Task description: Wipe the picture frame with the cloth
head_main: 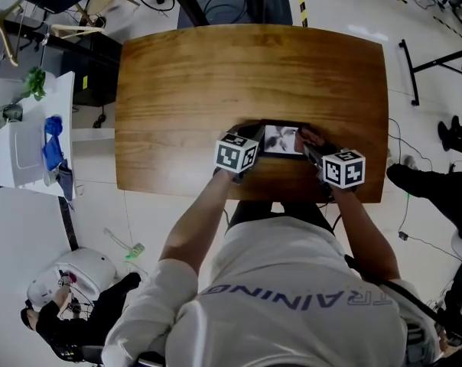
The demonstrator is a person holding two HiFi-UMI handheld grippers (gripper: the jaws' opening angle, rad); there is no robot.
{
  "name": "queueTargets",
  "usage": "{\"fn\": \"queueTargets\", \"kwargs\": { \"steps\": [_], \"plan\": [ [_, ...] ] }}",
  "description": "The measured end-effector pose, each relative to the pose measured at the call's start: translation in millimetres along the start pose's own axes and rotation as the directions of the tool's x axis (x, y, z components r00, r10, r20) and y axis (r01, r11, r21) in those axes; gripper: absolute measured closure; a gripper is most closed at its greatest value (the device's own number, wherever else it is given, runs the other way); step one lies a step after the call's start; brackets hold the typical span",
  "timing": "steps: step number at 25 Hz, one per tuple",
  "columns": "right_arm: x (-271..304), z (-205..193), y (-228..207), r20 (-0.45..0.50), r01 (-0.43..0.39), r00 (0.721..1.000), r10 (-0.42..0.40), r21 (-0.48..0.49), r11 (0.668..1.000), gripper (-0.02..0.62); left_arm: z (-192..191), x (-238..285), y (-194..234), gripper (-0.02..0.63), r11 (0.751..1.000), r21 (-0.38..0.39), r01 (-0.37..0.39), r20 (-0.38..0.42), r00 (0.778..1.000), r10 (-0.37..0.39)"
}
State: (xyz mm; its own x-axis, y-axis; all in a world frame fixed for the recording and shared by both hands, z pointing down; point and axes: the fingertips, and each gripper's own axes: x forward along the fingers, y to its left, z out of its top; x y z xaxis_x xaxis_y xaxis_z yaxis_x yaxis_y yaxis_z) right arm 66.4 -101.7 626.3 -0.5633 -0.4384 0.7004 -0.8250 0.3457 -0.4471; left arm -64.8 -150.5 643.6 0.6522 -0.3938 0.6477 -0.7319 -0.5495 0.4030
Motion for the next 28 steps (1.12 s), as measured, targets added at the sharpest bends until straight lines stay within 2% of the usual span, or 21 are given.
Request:
{"fn": "queueTargets", "kwargs": {
  "steps": [3, 6, 8, 10, 13, 17, 20, 28],
  "plan": [
    [-3, 7, 11, 0.020, -0.006, 1.000, 0.007, -0.024, 1.000, 0.462, -1, 1, -1, 0.601, 1.000, 0.002, 0.009, -0.002, 1.000, -0.009],
    [4, 13, 47, 0.013, -0.110, 0.994, 0.110, -0.006, 0.994, 0.463, 1, 0, -1, 0.601, 1.000, -0.002, 0.009, 0.002, 1.000, -0.009],
    [17, 6, 75, -0.029, -0.189, 0.981, 0.189, 0.028, 0.982, 0.463, 0, 0, 0, 0.601, 1.000, -0.002, 0.007, 0.002, 1.000, -0.007],
    [31, -8, 93, -0.084, -0.220, 0.971, 0.223, 0.048, 0.974, 0.463, 1, 0, -1, 0.601, 1.000, -0.004, 0.009, 0.002, 1.000, -0.009],
    [47, -25, 100, -0.147, -0.205, 0.966, 0.214, 0.071, 0.976, 0.465, 1, 1, -2, 0.601, 1.000, -0.006, 0.012, 0.002, 1.000, -0.012],
    [55, -28, 100, -0.170, -0.202, 0.962, 0.213, 0.079, 0.976, 0.463, 0, 1, -1, 0.601, 1.000, -0.007, 0.008, 0.002, 1.000, -0.008],
    [48, -29, 90, -0.162, -0.185, 0.966, 0.201, 0.108, 0.977, 0.463, 0, 2, -1, 0.601, 1.000, -0.005, 0.010, 0.001, 1.000, -0.010],
    [12, -33, 38, -0.107, -0.112, 0.984, 0.144, 0.262, 0.959, 0.463, 2, 0, -1, 0.601, 1.000, 0.003, 0.007, 0.004, 1.000, -0.008]
  ]
}}
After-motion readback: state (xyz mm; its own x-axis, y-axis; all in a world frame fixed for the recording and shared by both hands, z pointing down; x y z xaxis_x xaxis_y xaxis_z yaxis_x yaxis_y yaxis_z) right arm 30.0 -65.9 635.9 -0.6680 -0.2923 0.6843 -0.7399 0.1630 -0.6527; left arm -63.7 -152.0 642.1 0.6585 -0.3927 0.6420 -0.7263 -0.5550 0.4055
